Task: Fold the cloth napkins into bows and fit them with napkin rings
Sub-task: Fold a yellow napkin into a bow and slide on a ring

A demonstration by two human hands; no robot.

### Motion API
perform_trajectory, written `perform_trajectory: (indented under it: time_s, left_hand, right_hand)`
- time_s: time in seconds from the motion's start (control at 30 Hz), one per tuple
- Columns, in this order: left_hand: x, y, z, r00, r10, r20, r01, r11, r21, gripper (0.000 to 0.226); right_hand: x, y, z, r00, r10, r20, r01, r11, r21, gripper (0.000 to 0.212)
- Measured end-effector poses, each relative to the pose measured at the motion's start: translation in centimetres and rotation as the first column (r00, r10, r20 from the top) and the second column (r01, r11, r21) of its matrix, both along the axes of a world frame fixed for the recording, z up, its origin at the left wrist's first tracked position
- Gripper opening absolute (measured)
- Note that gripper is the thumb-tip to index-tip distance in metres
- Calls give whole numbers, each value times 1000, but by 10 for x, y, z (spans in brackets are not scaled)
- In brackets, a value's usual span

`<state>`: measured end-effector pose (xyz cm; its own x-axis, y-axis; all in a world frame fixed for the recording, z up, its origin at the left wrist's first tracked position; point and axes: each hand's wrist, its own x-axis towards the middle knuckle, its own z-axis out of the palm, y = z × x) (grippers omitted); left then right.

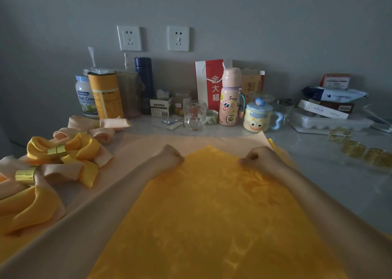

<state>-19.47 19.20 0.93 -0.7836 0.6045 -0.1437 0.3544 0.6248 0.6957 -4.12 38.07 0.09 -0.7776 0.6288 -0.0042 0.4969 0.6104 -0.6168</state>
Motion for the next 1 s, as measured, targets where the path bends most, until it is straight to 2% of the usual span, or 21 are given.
perform_trajectory:
  time_s: [0.13,0.37,0.47,0.57,0.77,0.9,1.0]
  left_hand:
    - [-7,-3,-3,1000,-13,-10,13,1000,8,24]
    - [-15,9,-5,1000,6,-30,-5,999,46,22]
    - [-12,15,-11,998,3,-60,0,998,63,17]
    - [-11,16,-18,996,22,-86,-12,993,113,20]
    - [-8,10,-26,970,-73,-231,109,984,144,18]
    - [-9,8,-30,958,-111,-265,158,974,163,25]
    - [-10,6,-26,951,-133,-278,187,966,179,31]
  right_hand:
    - [-3,2,-9,999,9,-47,-6,997,74,15]
    - [-18,3,-8,998,33,-45,-33,999,-8,21]
    - [-21,3,-15,998,10,-58,-12,999,-32,2]
    - [-21,5,-19,998,-8,-68,9,1000,16,20]
    - [-27,-4,-17,994,112,-11,-107,974,200,36]
    - [-30,-7,-23,975,94,-201,-81,994,75,18]
    - [-27,-6,-26,960,98,-262,-75,992,97,27]
